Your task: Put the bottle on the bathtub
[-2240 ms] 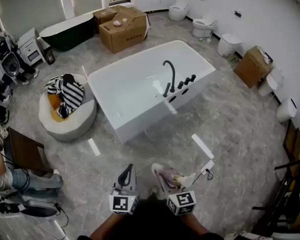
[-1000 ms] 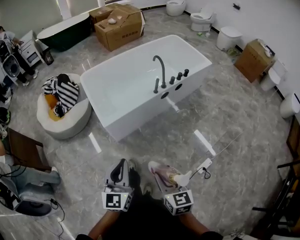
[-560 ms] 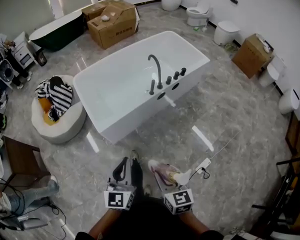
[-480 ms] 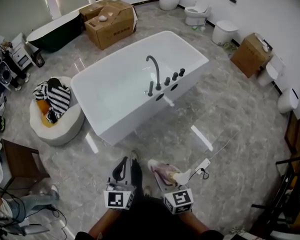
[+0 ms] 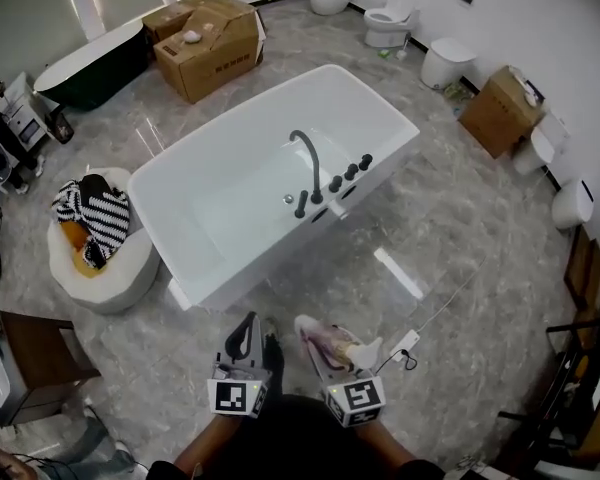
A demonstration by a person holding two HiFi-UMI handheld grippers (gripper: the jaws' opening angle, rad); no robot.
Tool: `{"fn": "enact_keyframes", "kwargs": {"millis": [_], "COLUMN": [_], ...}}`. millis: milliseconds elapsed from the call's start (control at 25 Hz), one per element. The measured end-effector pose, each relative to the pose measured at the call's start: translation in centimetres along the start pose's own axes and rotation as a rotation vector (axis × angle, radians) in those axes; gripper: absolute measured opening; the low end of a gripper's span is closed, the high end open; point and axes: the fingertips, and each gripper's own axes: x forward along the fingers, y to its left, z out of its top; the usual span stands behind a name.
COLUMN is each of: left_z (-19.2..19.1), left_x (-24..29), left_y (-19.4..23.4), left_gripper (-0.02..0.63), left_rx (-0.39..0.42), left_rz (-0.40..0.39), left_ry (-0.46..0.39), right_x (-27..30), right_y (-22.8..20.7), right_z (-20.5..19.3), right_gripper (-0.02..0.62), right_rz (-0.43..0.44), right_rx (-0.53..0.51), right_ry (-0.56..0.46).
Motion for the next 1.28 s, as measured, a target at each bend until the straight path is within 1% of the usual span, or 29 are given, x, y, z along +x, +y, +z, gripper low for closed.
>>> {"fn": "enact_keyframes", "kwargs": {"millis": [280,440,560,680,920,1120,1280], "left_z": [0.6,0.9,0.6,0.4,0.8,1.0,1.1], "left_x": [7.3,9.5,10.8,11.9,13.6,15.0,16.9], "left_y": [4.8,7.6,10.1,11.9,13.1,14.2,14.2], "left_gripper": [0.014,0.014,0.014,0.014,0.014,0.014,0.014], "left_rx": [-0.033,-0.041,-0.057,-0.069,-0.079,-0.091,-0.075], "left_rz": [-0.036,-0.056,-0.033,-0.014,-0.007,0.028,0.056], "left_ry": [-0.002,-0.004,-0.016,-0.008,-0.010,-0.021,-0.024], "right_x": [7.2,10.5,12.8,14.4,17.1,19.8,21.5], "right_y": [-1.9,-1.9,-1.8,-1.8,-2.1,-3.2,-5.0], "right_z": [3.6,4.5,5.1,5.4,6.5,7.3,8.2], "right_gripper": [0.224,0.224,0.224,0.224,0.224,0.224,0.224], "right_rz": [-0.043,-0.061,-0.063,-0.066,-0.049,-0.026,0.006], "right_rx": [0.006,0.014,0.014,0.013,-0.014,-0.036,-0.059], "right_ry": [0.032,0.057,0.056,0.067,0.078,0.084,0.086]}}
